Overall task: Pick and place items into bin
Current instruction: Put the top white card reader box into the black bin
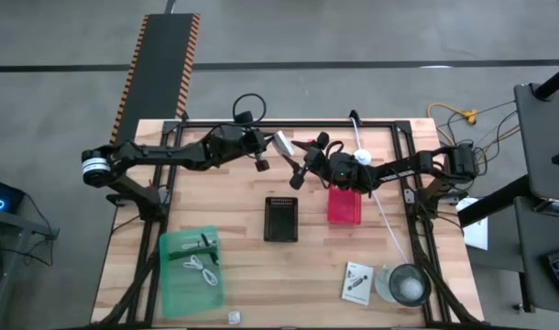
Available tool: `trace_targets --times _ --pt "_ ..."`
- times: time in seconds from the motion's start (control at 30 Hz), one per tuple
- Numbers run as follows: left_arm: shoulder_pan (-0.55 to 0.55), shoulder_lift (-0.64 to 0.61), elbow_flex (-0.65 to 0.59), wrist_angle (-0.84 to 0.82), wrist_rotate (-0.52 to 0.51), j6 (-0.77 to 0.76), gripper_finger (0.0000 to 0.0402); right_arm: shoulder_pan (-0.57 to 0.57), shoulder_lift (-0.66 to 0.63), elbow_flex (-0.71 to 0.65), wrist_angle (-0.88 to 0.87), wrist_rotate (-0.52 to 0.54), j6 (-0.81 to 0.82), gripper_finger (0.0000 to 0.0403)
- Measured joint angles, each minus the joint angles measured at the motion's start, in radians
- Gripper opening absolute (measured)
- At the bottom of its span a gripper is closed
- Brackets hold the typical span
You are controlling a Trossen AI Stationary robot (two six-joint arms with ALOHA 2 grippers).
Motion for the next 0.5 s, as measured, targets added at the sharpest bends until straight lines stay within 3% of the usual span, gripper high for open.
trace_targets --times 0.27,0.5 --pt "-0.001 -0.002 0.000 0.011 0.090 0.007 0.0000 -0.002 0.000 0.000 -0.001 -0.001 0.001 0.0167" --pt "0.000 -0.002 0.000 0.010 0.088 0.001 0.0009 -0.004 0.000 0.000 -0.005 0.014 -0.021 0.0052"
